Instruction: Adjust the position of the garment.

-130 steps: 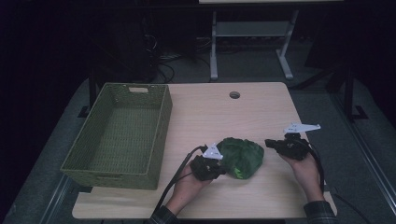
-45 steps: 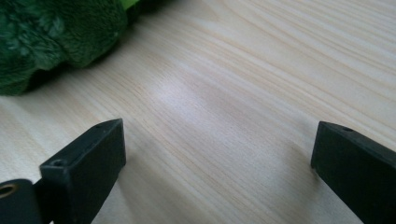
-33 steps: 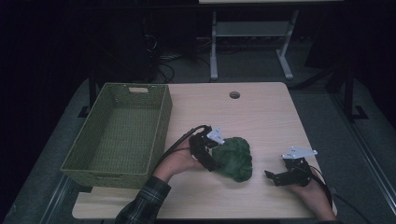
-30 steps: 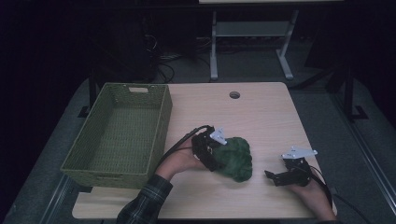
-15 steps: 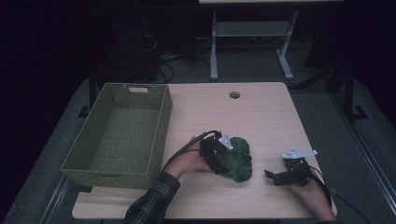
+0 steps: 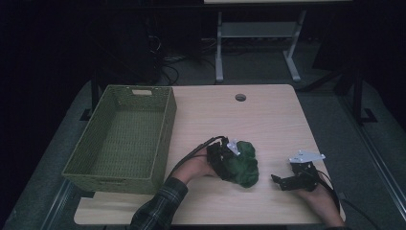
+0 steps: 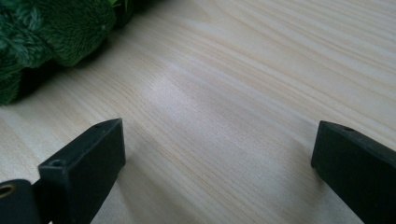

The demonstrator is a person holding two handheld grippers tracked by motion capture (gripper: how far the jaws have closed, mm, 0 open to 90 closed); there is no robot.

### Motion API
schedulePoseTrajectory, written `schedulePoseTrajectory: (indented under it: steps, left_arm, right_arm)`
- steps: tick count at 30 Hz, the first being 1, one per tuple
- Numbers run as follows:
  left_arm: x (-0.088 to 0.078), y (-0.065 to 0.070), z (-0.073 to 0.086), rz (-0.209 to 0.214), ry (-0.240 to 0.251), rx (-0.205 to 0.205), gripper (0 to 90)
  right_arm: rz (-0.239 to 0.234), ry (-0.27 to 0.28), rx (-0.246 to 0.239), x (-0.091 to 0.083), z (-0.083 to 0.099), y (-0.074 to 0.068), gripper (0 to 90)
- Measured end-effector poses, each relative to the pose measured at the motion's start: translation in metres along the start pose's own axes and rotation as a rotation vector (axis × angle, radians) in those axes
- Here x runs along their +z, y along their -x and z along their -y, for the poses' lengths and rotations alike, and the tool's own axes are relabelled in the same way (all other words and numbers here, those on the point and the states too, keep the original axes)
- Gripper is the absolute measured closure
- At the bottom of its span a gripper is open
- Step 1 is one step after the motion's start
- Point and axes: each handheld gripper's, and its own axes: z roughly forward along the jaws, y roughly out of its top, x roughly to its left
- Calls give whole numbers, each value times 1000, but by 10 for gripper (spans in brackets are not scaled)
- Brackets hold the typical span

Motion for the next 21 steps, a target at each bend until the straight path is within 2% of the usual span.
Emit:
schedulePoseTrajectory:
  steps: [3, 7, 10, 18, 21]
  left_arm:
    - [-3, -1, 0, 1, 8, -9, 300]
    - [-6, -2, 0, 21, 21, -23, 532]
    - [-7, -3, 0, 44, 30, -32, 629]
    - [-9, -4, -1, 81, 31, -94, 660]
    - [-13, -3, -2, 84, 21, -91, 657]
  right_arm:
    - [0, 0, 0, 0, 0, 0, 27]
    - [-1, 2, 3, 0, 0, 0, 28]
    - [-1, 3, 3, 0, 0, 0, 29]
    - [0, 2, 1, 0, 0, 0, 29]
    - [-1, 3, 3, 0, 0, 0, 29]
